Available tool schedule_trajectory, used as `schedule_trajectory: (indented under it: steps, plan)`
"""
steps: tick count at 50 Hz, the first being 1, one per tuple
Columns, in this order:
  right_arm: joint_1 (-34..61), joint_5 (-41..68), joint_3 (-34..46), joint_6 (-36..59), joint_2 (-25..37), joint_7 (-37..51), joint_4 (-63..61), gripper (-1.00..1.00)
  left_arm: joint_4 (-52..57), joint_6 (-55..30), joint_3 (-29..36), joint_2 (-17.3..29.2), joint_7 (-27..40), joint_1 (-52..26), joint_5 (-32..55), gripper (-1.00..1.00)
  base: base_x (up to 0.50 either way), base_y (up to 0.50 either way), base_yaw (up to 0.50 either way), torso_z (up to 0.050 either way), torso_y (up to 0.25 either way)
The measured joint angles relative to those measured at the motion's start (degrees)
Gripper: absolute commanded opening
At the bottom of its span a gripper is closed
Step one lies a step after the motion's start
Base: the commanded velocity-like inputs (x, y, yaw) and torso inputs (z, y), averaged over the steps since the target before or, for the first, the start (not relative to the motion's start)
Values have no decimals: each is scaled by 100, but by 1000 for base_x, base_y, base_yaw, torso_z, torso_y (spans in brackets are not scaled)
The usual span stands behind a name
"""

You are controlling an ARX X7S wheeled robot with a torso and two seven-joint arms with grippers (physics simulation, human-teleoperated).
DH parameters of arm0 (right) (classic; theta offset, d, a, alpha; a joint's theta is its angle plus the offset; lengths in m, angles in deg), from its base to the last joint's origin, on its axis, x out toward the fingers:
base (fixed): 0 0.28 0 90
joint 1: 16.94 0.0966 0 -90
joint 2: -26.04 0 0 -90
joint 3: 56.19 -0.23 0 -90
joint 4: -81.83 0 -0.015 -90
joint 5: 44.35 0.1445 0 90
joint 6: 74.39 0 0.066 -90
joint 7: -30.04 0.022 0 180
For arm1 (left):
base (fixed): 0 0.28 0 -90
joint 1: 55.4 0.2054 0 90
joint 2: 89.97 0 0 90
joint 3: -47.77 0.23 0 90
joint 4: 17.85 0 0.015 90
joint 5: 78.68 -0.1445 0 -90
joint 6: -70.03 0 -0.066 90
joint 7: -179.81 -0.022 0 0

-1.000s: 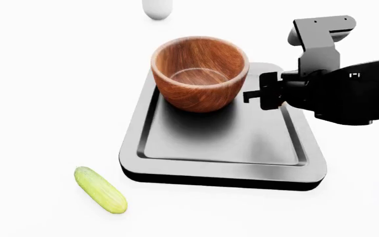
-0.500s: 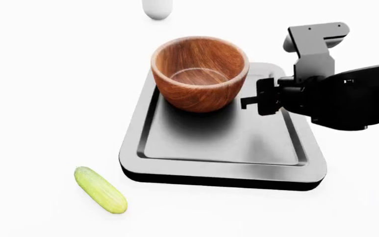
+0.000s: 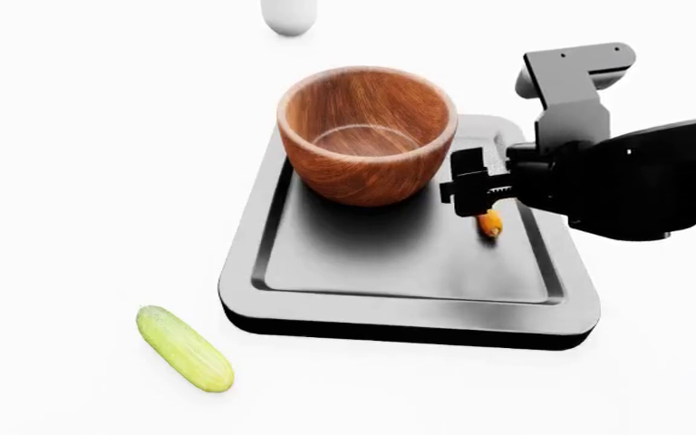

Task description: Place the two vegetables and bowl onto the tray for setting up a vegetable dip station.

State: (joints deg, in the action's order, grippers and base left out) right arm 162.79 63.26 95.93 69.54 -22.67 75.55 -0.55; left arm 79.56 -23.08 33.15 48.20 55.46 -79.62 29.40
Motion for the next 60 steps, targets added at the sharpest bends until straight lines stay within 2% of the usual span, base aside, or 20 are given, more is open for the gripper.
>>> schedule_trajectory:
  steps: [18, 32, 38, 43, 48, 53, 60]
  plan:
    - [68, 71, -76, -1, 144, 180, -222, 100, 1, -40, -54, -2, 12, 5, -14, 100, 0, 0, 0, 0, 0]
    - [145, 386, -347, -191, 749, 850, -935, 100, 148, -157, -81, 47, 76, -36, -10, 100, 0, 0, 0, 0, 0]
    - [189, 541, -519, -341, 1084, 1161, -1273, 100, 482, -415, -94, 257, 218, -145, 256, 100, 0, 0, 0, 0, 0]
    - [198, 645, -681, -505, 1375, 1362, -1543, 100, 844, -762, -133, 536, 775, -423, 839, 100, 0, 0, 0, 0, 0]
    - [145, 719, -827, -690, 1671, 1496, -1794, 100, 1186, -1088, -135, 788, 1650, -794, 1500, 100, 0, 0, 0, 0, 0]
    - [76, 788, -937, -843, 1927, 1587, -1983, 100, 1469, -1020, 211, 1052, 2351, -1308, 2085, 100, 0, 0, 0, 0, 0]
    - [-45, 837, -1026, -1012, 2185, 1654, -2155, 100, 1543, -826, 711, 1275, 2897, -1722, 2529, 100, 0, 0, 0, 0, 0]
